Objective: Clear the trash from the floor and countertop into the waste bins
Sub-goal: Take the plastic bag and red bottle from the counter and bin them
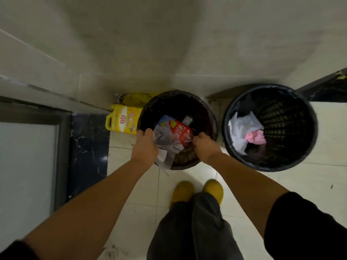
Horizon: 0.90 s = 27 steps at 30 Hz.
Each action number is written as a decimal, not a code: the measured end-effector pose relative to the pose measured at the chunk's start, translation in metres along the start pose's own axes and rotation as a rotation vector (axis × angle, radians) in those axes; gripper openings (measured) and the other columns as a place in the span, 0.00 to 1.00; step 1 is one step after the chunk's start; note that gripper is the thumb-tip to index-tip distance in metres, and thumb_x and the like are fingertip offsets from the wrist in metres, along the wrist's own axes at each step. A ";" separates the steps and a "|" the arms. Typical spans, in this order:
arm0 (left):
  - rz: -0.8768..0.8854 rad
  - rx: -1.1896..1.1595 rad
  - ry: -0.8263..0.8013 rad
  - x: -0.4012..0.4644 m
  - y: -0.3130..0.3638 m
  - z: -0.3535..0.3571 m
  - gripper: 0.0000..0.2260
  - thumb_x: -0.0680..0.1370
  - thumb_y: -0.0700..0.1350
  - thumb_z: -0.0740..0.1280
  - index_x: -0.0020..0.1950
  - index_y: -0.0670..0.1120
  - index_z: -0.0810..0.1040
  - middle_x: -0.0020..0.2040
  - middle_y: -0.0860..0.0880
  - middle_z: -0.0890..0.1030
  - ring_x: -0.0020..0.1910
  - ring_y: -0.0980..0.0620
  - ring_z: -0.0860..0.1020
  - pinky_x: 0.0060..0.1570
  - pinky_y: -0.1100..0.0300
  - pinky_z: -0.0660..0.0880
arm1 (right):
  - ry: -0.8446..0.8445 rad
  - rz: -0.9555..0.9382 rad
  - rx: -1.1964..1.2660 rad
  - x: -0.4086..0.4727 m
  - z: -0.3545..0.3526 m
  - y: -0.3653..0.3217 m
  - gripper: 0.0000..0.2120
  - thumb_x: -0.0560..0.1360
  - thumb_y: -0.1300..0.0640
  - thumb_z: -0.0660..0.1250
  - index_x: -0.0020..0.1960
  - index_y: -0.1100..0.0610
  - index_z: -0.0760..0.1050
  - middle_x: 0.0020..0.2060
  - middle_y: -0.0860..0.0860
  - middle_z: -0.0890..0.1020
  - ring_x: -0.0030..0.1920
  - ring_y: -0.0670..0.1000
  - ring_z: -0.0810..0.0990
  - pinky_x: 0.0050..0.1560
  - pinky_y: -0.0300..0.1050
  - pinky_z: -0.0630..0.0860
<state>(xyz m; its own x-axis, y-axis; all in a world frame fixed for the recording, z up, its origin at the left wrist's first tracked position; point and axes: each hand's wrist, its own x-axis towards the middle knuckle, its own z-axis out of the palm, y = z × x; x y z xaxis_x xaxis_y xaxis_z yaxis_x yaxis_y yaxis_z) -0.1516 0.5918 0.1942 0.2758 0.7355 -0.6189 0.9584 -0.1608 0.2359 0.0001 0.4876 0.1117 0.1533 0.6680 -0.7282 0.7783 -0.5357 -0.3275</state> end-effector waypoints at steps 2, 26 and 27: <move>0.066 0.045 -0.011 -0.004 0.032 -0.009 0.12 0.77 0.32 0.58 0.60 0.36 0.68 0.62 0.35 0.67 0.51 0.35 0.73 0.51 0.48 0.71 | 0.082 0.009 0.009 -0.021 -0.017 0.017 0.17 0.76 0.62 0.61 0.65 0.59 0.69 0.61 0.60 0.70 0.62 0.63 0.72 0.59 0.55 0.73; 0.489 0.668 -0.529 0.093 0.216 0.277 0.34 0.79 0.48 0.60 0.78 0.48 0.42 0.78 0.40 0.49 0.75 0.38 0.56 0.73 0.45 0.59 | 0.467 -0.044 -0.109 -0.059 0.083 0.185 0.15 0.63 0.64 0.71 0.49 0.60 0.79 0.40 0.58 0.84 0.37 0.59 0.83 0.38 0.47 0.78; 0.493 0.639 -0.502 0.091 0.221 0.265 0.35 0.79 0.49 0.60 0.78 0.49 0.40 0.79 0.41 0.46 0.76 0.38 0.55 0.74 0.46 0.58 | 0.414 -0.041 -0.070 -0.061 0.077 0.184 0.16 0.67 0.64 0.70 0.55 0.61 0.77 0.46 0.60 0.83 0.44 0.61 0.83 0.45 0.51 0.77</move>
<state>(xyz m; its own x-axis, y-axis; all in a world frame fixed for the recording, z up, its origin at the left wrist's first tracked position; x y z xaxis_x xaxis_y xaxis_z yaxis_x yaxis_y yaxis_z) 0.1047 0.4485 -0.0088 0.5171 0.1439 -0.8437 0.5437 -0.8165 0.1940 0.0869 0.3089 0.0496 0.3419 0.8467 -0.4076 0.8263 -0.4775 -0.2988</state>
